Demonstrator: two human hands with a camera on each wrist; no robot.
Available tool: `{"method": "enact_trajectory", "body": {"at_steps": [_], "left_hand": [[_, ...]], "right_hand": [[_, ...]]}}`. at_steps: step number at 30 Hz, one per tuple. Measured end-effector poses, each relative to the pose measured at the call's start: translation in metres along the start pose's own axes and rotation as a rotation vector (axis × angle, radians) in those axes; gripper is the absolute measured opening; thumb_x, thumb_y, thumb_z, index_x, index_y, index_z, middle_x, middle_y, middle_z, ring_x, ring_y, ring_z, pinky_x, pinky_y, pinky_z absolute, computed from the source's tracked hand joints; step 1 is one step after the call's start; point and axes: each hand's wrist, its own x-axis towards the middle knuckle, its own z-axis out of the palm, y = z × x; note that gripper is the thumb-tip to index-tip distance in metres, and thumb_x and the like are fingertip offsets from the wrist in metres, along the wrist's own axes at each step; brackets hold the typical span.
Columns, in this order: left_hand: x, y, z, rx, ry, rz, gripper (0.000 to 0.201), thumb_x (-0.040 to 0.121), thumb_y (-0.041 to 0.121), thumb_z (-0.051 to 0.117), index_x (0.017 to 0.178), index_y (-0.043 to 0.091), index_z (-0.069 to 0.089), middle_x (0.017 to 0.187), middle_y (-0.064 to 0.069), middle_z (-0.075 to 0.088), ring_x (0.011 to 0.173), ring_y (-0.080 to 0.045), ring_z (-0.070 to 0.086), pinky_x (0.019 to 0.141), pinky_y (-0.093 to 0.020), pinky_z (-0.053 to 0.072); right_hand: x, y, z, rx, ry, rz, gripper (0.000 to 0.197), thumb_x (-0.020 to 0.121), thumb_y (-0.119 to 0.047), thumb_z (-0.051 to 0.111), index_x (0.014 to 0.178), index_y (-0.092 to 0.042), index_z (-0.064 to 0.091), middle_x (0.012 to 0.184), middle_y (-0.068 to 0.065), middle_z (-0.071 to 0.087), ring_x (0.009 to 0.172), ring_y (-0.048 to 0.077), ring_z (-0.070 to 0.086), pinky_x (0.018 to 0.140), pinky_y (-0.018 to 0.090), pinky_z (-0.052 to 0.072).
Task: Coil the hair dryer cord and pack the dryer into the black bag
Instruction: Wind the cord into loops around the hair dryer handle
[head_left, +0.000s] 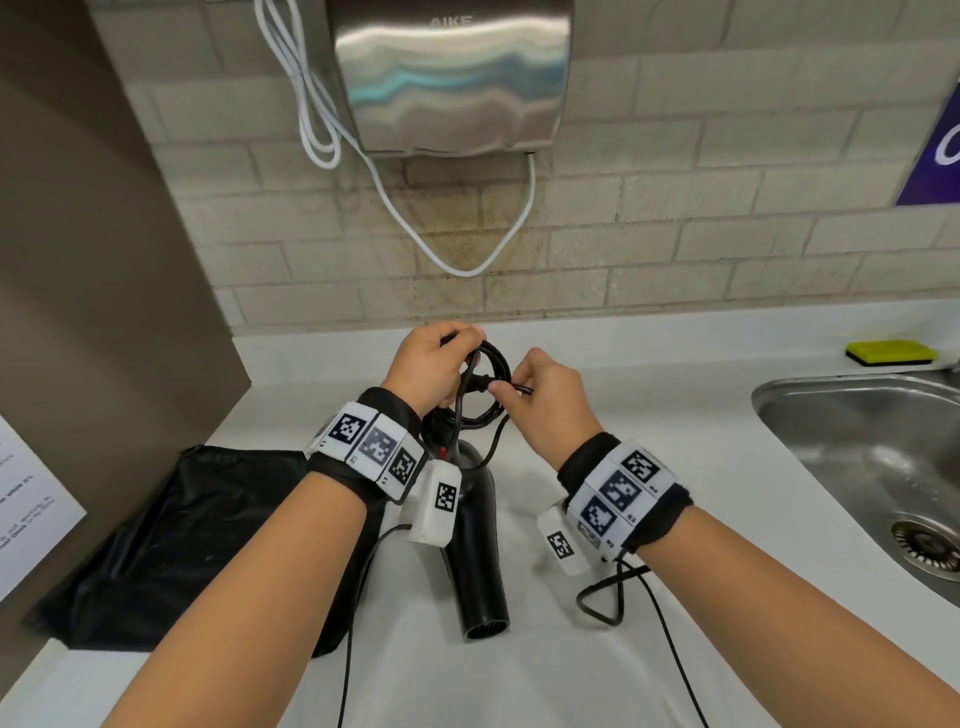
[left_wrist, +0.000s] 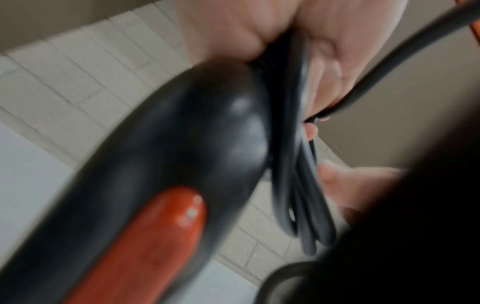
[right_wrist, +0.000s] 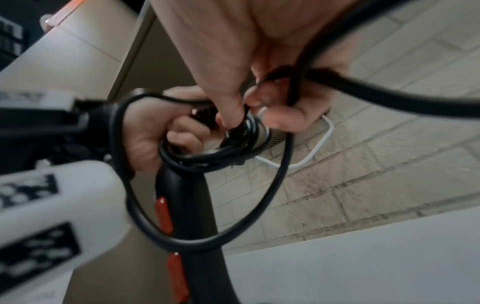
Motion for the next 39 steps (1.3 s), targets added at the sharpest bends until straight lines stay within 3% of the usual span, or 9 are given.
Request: {"method": "enact_trajectory", "body": {"at_steps": [7,12,18,22,25,30,34,36,39], "left_hand": [[-0.003,0.003,0.008,0.028,-0.09,0.052,0.017,0.094,0.015,0.049,0.083,0.02,0.061,0.07,-0.011,0.054,0.027,-0.006,0.03,0.032,-0.013,0.025],[-0.004,0.001,0.011,-0.019,-0.053,0.069,0.014,0.094,0.014,0.05,0.086,0.017,0.061,0.06,-0.005,0.048,0.027,-0.004,0.029,0.032,-0.014,0.025],[-0.007,0.0,0.01,-0.085,-0.037,0.083,0.02,0.094,0.013,0.049,0.079,0.019,0.06,0.066,-0.003,0.05,0.027,-0.005,0.027,0.031,-0.014,0.023],[-0.006,-0.001,0.008,-0.12,-0.035,0.078,0.02,0.095,0.011,0.047,0.08,0.015,0.059,0.066,-0.003,0.05,0.026,-0.006,0.027,0.031,-0.014,0.021],[-0.006,-0.003,0.003,-0.115,-0.049,0.062,0.022,0.095,0.01,0.046,0.079,0.015,0.06,0.064,-0.002,0.051,0.026,-0.008,0.026,0.031,-0.014,0.021],[-0.005,-0.01,-0.013,-0.154,0.003,0.032,0.023,0.095,0.011,0.045,0.079,0.016,0.061,0.065,-0.002,0.051,0.027,-0.009,0.026,0.032,-0.013,0.021],[-0.007,-0.011,-0.021,-0.147,0.014,0.038,0.023,0.095,0.011,0.043,0.08,0.014,0.06,0.065,-0.002,0.05,0.027,-0.008,0.027,0.031,-0.013,0.022],[-0.009,-0.01,-0.02,-0.138,0.008,0.043,0.023,0.096,0.011,0.043,0.08,0.014,0.06,0.065,-0.002,0.049,0.027,-0.007,0.027,0.03,-0.013,0.022],[-0.009,-0.009,-0.016,-0.142,-0.002,0.041,0.023,0.096,0.012,0.043,0.08,0.014,0.06,0.064,-0.002,0.05,0.026,-0.008,0.027,0.03,-0.013,0.022]], "right_hand": [[0.015,-0.01,0.012,0.044,-0.059,0.113,0.035,0.089,-0.012,0.048,0.123,-0.01,0.042,0.094,0.012,0.059,0.079,0.026,0.058,0.059,0.03,0.046],[0.027,-0.013,0.004,0.334,-0.102,0.198,0.031,0.083,0.006,0.048,0.107,-0.006,0.064,0.081,0.001,0.061,0.077,0.019,0.056,0.074,0.033,0.048],[0.03,0.003,-0.02,0.781,-0.153,0.42,0.031,0.086,0.008,0.042,0.11,-0.008,0.055,0.069,0.005,0.047,0.064,0.016,0.049,0.064,0.028,0.046],[0.033,0.031,-0.024,0.766,-0.002,0.503,0.02,0.091,0.002,0.046,0.108,-0.007,0.053,0.074,0.004,0.047,0.066,0.014,0.049,0.067,0.027,0.053],[0.034,0.054,-0.029,0.827,0.214,0.626,0.013,0.091,0.003,0.046,0.098,-0.006,0.052,0.073,0.008,0.048,0.061,0.017,0.05,0.049,0.019,0.055],[0.014,0.089,-0.04,-0.111,-0.231,0.708,0.036,0.095,-0.027,0.042,0.117,-0.001,0.055,0.119,0.015,0.06,0.108,0.027,0.058,0.083,0.029,0.048],[0.003,0.089,-0.024,-0.069,-0.369,0.727,0.035,0.094,-0.015,0.044,0.127,-0.001,0.05,0.127,0.018,0.056,0.094,0.02,0.063,0.057,0.016,0.047],[0.003,0.075,-0.015,0.044,-0.358,0.561,0.032,0.095,-0.01,0.039,0.124,-0.011,0.052,0.111,0.011,0.056,0.068,-0.001,0.058,0.051,0.005,0.042],[0.009,0.052,-0.004,0.257,-0.428,0.284,0.043,0.093,0.0,0.036,0.125,-0.024,0.05,0.104,-0.013,0.055,0.049,0.005,0.044,0.038,0.013,0.035]]}}
